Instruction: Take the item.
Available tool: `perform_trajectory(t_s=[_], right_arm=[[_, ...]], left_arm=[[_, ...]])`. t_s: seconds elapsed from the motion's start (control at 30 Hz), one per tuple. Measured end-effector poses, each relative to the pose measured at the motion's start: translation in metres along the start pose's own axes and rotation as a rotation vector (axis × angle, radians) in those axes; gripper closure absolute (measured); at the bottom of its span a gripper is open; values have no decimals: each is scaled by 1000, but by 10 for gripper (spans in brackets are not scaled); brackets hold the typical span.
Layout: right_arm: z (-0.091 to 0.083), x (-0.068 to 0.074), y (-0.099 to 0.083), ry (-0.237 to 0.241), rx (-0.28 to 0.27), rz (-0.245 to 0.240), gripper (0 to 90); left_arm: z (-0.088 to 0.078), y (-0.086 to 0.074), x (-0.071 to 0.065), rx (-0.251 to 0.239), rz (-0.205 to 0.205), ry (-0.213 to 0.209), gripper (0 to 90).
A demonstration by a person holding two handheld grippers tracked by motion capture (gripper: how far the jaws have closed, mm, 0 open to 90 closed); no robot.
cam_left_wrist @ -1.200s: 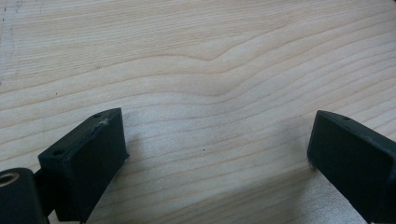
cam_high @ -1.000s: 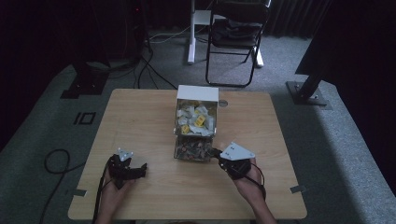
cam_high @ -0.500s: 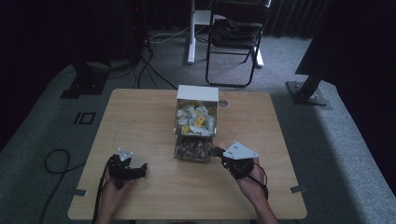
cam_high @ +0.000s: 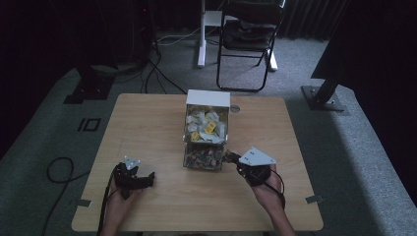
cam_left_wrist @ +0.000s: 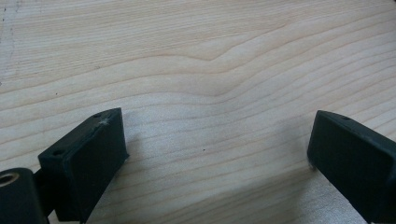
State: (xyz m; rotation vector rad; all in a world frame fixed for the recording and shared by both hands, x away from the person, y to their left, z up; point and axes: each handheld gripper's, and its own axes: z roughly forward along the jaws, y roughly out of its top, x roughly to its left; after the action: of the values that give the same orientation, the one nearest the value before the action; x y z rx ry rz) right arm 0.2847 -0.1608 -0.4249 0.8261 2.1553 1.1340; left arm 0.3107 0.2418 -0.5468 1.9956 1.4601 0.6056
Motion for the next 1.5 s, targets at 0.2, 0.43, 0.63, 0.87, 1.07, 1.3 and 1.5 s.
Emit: perform_trajectory(t_s=[0.2,0.43,0.63,0.87,1.07,1.3,1.5], right_arm=[[-1,-4,-1,-9,-2,8,900],[-3,-10,-2,-23,-8,22,900],[-5,-14,-1,-35,-11,33,900],[-6,-20,-1,-49,-19,49,900],[-6,-23,0,-60,-23,57,900],[-4,-30,-1,-80,-24,80,900],[-2,-35,-1,-111,-15,75,900]], left_arm=[[0,0,0,0,0,0,51],[0,0,0,0,0,0,51],[0,0,0,-1,0,0,51],[0,0,0,0,0,0,51],[0,0,0,0,-1,0,51],[0,0,0,0,0,0,51],[0,0,0,0,0,0,51]])
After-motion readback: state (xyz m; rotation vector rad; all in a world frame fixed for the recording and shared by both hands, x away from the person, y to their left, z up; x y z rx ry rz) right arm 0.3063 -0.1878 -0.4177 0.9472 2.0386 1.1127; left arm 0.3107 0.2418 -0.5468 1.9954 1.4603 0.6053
